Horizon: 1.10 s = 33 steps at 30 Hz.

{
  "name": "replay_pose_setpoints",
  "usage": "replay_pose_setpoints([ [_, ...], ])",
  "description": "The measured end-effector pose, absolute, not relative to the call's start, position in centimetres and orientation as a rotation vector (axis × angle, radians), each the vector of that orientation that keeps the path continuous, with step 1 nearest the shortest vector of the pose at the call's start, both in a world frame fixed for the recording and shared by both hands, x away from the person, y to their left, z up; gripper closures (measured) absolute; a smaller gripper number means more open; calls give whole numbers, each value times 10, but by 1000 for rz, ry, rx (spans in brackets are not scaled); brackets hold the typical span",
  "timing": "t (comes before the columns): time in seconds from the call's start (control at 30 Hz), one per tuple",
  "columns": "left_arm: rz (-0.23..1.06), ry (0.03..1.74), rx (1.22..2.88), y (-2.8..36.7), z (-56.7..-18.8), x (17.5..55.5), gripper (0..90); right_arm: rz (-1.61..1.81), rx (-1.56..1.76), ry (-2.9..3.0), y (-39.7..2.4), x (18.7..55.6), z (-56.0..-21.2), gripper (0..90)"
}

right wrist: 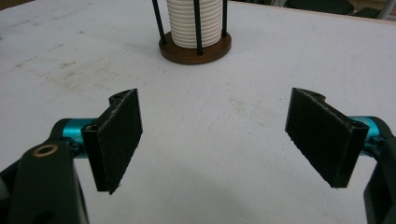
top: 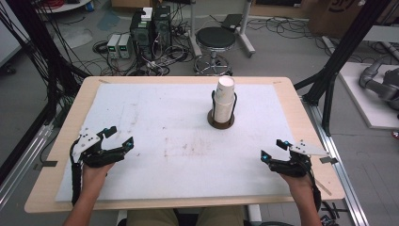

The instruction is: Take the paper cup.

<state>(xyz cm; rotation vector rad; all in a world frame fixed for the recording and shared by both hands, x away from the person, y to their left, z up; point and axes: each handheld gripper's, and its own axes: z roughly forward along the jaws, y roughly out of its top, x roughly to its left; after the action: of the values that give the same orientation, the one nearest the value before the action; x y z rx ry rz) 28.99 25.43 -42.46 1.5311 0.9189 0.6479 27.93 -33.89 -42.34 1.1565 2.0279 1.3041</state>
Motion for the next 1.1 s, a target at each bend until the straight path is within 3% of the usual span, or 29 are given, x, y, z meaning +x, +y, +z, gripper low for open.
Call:
replay_pose_setpoints([
  [0.63,646,893,1559,252,-424,287,180,1326,1150,2033,-337,282,-422,190],
  [1.1,622,886,1574,252,-426,283,180,1372,1106,2047,-309,303,-395,189],
])
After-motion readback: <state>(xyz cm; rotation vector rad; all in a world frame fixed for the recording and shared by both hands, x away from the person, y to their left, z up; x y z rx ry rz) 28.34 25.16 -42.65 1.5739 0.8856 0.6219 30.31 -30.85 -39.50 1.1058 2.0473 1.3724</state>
